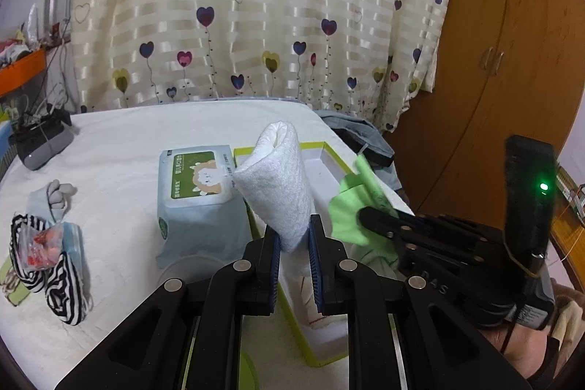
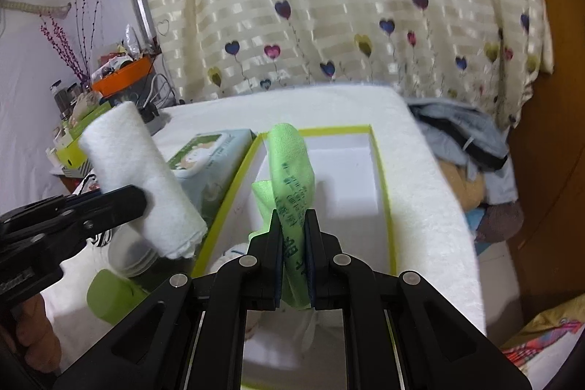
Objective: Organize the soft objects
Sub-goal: 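Carry the green cloth and towel roll over the box and lower them in, then open both tools and withdraw from the box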
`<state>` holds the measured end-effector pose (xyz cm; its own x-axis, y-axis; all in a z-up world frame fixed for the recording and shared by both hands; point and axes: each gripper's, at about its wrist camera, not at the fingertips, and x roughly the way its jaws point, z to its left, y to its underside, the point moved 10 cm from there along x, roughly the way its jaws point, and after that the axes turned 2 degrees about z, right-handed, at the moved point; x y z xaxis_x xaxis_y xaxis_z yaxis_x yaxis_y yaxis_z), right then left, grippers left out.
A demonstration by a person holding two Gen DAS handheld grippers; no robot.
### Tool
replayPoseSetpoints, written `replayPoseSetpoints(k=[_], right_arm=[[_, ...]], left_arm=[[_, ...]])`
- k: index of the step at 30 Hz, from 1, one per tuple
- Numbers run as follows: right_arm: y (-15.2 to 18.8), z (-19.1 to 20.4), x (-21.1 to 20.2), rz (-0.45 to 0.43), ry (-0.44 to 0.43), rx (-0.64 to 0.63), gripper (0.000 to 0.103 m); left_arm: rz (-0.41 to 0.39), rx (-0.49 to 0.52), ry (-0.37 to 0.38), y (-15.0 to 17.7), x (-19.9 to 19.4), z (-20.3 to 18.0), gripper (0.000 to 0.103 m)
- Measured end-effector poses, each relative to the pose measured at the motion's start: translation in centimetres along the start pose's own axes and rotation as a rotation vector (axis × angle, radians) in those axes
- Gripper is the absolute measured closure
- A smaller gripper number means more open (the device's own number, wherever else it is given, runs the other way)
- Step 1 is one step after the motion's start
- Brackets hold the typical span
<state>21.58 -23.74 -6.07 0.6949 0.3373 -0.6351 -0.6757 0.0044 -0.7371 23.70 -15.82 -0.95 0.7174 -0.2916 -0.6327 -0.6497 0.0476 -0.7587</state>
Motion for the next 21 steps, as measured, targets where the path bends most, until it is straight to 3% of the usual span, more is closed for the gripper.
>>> replayPoseSetpoints(k=[5,7,13,16,21], right_arm=[[0.0,-0.9,-0.5,-0.019,0.024,0.013,0.076],[-0.2,-1.1,-1.0,-0.036,0.030,0.020,0.061],[-0.5,-1.8,-2.2,-0.063,0.031,0.042,0.060],[-0.6,-2.0,-2.3,-0.065,0.027,0.050,0.060],[-0.4,-2.1,-2.7,-0.070,0.028,0.057,0.060]], left_arm=[[0.030,0.007,-0.010,0.1,1.5,-0.3,0.089],[0.042,0.011,-0.011,0.2,2.2,-0.6,0.089],[0.057,0.031,-0.006,-0.1,3.6,-1.6,0.087],[0.052,0.024,0.015,-0.4,3.9,-1.7,0.078],[0.052,0.004,0.026,-0.5,3.9,-1.5,0.074]])
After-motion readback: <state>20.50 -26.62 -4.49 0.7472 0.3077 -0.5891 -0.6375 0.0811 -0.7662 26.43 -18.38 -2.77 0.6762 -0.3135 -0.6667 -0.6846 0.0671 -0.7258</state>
